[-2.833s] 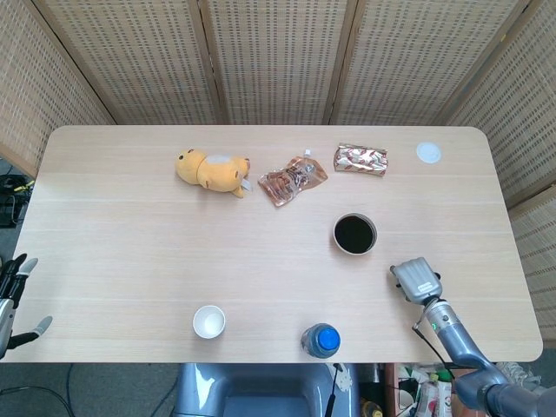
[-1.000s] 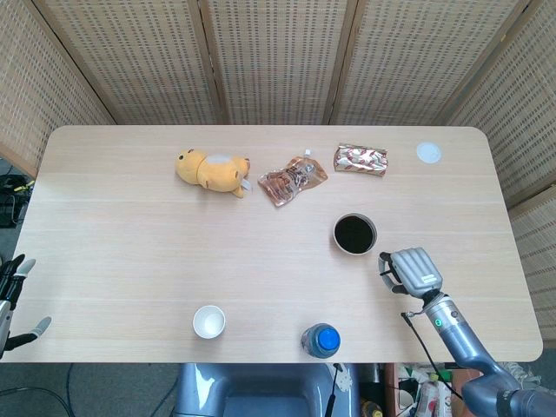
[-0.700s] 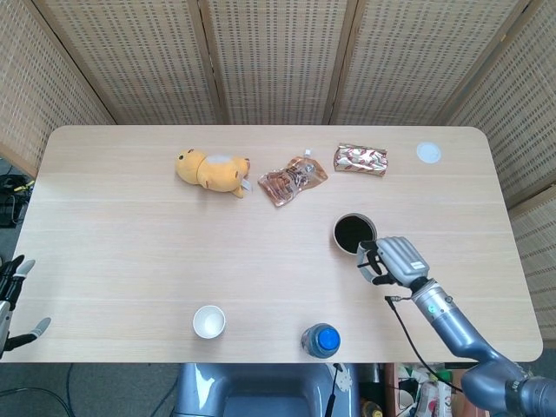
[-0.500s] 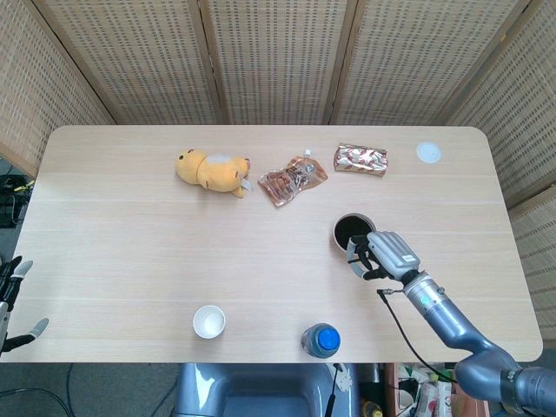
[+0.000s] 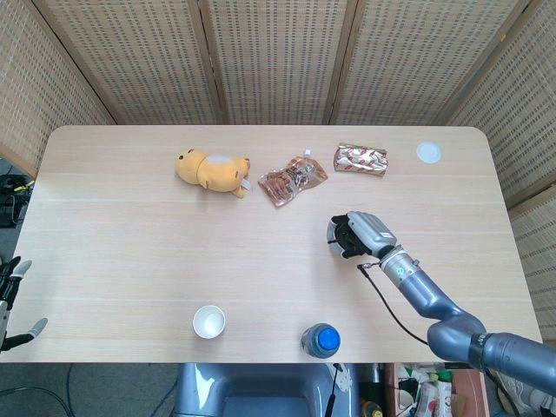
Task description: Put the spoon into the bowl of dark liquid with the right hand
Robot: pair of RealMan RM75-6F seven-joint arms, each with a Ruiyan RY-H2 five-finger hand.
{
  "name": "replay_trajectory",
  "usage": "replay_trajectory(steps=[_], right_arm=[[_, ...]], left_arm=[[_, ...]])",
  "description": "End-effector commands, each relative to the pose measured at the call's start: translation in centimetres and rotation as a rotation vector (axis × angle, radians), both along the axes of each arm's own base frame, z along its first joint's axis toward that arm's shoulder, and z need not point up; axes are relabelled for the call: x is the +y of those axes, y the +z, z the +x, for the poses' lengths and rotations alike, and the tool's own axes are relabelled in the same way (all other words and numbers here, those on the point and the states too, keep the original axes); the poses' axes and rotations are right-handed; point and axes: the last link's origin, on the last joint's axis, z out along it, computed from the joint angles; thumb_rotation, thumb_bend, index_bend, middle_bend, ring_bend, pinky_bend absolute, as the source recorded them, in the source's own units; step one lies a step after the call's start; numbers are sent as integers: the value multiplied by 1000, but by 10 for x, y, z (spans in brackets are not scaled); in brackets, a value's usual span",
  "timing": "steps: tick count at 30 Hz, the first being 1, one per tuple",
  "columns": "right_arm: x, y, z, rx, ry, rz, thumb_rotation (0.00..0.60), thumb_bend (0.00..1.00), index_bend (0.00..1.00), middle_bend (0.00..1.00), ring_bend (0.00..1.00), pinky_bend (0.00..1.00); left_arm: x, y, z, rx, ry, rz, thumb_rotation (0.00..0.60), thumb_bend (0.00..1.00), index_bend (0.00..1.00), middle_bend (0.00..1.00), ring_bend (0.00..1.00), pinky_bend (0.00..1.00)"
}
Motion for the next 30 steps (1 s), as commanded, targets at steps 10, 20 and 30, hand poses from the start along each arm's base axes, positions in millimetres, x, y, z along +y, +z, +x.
replay_trajectory(steps=[10, 20, 30], right_arm=[[-28, -37, 0, 39, -63, 21, 600, 706, 780, 899, 897, 1000], [-26, -52, -14, 98, -79, 61, 600, 706, 780, 899, 897, 1000], [-30, -45, -34, 152, -104, 47, 600, 706, 780, 899, 897, 1000]], left_arm=[[4, 1, 3, 15, 2, 0, 600, 234, 0, 0, 0, 0], [6, -1, 6, 18, -2, -9, 600, 234, 0, 0, 0, 0], [8, -2, 8, 19, -9, -11, 600, 233, 0, 0, 0, 0]])
